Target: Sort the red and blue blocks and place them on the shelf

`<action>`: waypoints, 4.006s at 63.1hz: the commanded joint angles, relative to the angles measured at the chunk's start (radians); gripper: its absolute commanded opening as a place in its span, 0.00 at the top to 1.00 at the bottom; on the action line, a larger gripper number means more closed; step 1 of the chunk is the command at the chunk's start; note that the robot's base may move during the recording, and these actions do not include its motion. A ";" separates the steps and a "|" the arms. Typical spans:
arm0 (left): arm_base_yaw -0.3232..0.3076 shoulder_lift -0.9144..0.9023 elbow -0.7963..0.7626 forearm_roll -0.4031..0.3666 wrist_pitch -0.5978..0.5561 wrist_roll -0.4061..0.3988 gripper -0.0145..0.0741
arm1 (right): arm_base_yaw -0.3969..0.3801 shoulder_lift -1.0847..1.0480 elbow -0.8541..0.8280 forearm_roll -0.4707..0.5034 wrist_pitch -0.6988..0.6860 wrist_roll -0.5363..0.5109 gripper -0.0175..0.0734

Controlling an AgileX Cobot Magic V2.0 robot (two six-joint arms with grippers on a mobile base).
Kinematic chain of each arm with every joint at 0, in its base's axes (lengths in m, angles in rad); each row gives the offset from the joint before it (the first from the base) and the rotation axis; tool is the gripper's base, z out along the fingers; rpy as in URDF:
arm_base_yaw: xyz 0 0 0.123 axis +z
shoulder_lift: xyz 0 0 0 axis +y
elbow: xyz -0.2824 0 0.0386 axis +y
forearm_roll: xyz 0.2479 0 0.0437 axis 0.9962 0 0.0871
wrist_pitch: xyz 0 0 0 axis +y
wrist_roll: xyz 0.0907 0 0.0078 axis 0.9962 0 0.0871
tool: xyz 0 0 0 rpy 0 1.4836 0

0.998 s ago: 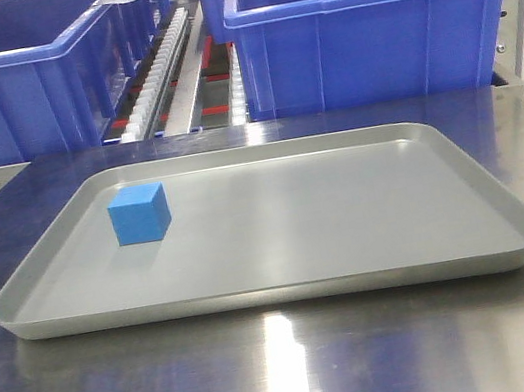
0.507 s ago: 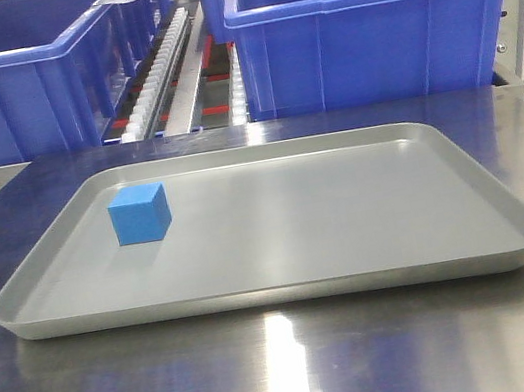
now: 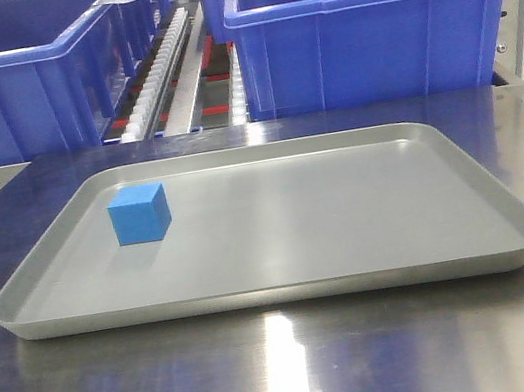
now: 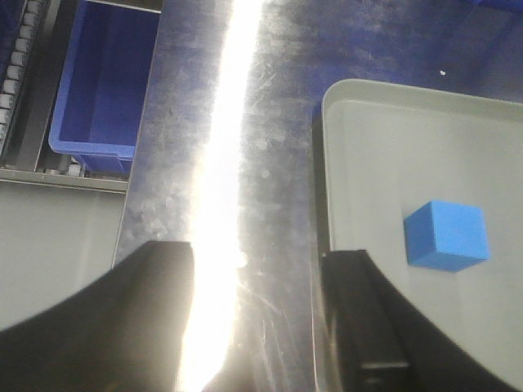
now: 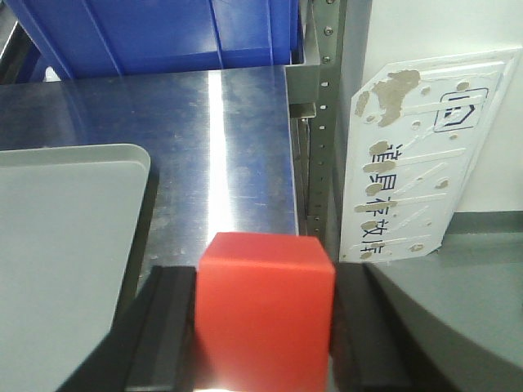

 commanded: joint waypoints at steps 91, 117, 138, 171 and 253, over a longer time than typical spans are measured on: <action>-0.298 0.374 -0.358 -0.016 0.024 -0.111 0.22 | -0.006 0.000 -0.024 -0.007 -0.077 -0.002 0.75; -0.348 0.470 -0.412 0.004 0.032 -0.140 0.22 | -0.006 0.000 -0.024 -0.007 -0.077 -0.002 0.75; -0.356 0.517 -0.424 0.039 0.034 -0.190 0.22 | -0.006 0.000 -0.024 -0.007 -0.077 -0.002 0.75; -0.356 0.586 -0.424 0.041 0.030 -0.190 0.22 | -0.006 0.000 -0.024 -0.007 -0.077 -0.002 0.75; -0.355 0.611 -0.425 0.041 -0.015 -0.190 0.22 | -0.006 0.000 -0.024 -0.007 -0.077 -0.002 0.75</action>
